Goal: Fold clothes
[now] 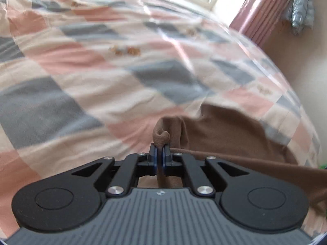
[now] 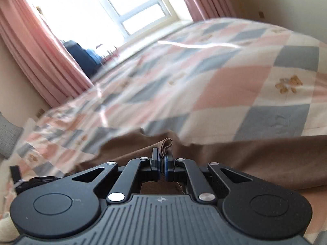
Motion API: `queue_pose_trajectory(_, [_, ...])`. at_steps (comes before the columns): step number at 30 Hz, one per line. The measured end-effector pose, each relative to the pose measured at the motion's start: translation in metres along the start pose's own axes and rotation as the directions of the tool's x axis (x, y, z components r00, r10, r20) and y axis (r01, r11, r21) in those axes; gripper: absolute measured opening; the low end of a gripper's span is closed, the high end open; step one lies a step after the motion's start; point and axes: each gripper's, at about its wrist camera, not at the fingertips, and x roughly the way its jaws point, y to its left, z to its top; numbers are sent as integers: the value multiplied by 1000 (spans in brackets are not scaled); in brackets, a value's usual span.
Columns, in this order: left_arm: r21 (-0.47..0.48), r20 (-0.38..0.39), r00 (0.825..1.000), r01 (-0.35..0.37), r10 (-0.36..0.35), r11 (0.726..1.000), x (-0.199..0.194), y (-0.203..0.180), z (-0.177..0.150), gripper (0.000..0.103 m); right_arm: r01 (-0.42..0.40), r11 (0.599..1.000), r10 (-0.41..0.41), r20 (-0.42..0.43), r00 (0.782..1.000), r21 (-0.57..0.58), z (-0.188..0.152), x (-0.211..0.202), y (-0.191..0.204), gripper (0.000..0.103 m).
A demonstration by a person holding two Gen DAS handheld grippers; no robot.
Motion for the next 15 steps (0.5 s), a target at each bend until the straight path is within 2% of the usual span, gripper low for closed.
queue_pose_trajectory(1, [17,-28,999,-24,24,1000,6,-2,-4,6,47,999,-46,-40,998,14,-3,14,-9,4])
queue_pose_trajectory(4, [41,-30,997,-73,74,996,10,-7,-12,16,128,991,-121,-137,983,43,-13,49,-32,4])
queue_pose_trajectory(9, [100,33,994,-112,109,989,-4,-14,-5,17,115,993,-114,-61,992,10,-4,50,-24,4])
queue_pose_trajectory(10, [113,35,991,-131,128,985,-4,-16,-3,17,134,991,-134,-60,989,-4,-2,52,-22,7])
queue_pose_trajectory(11, [124,37,989,-149,146,981,-5,-18,-2,17,180,984,-180,-93,979,-12,-1,58,-22,27])
queue_pose_trajectory(13, [123,46,983,-181,177,976,-11,-22,-3,17,253,967,-249,-119,961,15,-3,61,-28,37])
queue_pose_trajectory(15, [131,56,980,-196,190,972,-24,-28,-8,18,245,966,-241,-55,969,81,-7,42,-33,41])
